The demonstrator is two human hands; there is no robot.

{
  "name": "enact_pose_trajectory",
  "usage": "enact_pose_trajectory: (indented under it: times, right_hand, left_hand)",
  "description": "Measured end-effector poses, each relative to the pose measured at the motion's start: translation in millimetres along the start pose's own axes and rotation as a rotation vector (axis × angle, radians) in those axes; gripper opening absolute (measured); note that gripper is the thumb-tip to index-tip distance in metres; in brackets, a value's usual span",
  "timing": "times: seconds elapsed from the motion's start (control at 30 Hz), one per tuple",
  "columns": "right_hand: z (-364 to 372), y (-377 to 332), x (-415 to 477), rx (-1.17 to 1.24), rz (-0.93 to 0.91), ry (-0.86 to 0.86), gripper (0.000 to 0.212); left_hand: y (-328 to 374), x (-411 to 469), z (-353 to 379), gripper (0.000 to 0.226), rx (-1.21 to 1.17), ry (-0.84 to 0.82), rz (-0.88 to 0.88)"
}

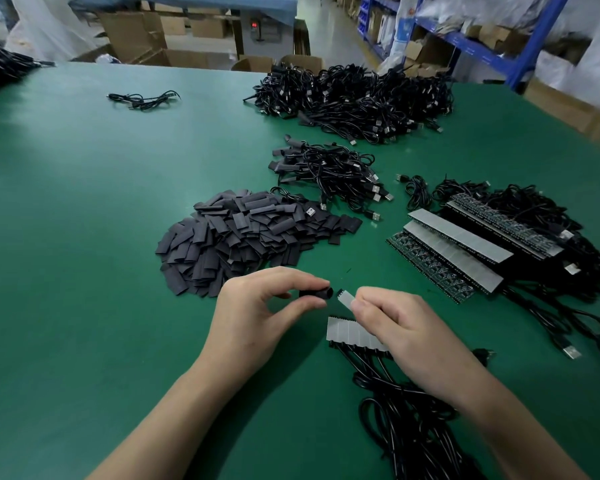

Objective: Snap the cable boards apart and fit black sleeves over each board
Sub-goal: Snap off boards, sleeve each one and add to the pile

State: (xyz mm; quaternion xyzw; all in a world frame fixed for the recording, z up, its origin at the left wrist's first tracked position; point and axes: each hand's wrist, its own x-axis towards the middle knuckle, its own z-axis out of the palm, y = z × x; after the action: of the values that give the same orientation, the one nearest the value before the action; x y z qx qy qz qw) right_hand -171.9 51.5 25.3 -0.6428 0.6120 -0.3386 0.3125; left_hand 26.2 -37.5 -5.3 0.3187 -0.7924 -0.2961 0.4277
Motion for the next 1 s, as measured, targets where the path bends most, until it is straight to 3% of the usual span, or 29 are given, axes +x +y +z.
enact_pose_trajectory:
  times: [0.5, 0.73, 1.0]
  right_hand:
    - [2.6, 7.2, 0.6, -0.027, 0.007, -0.058, 0.044]
    - [2.6, 7.1, 0.0, -0.044, 0.008, -0.085, 0.042]
    - [-0.2, 9.2, -1.3, -0.027, 0.006, -0.093, 0.034]
  left_hand:
    - [4.2, -0.9, 0.2, 0.02, 0.087, -0.056, 0.079]
    - [0.6, 0.7, -0.3, 0.016, 0.165, -0.151, 0.201]
    - [-1.0, -0.1, -3.6, 0.018, 0.106, -0.186, 0.162]
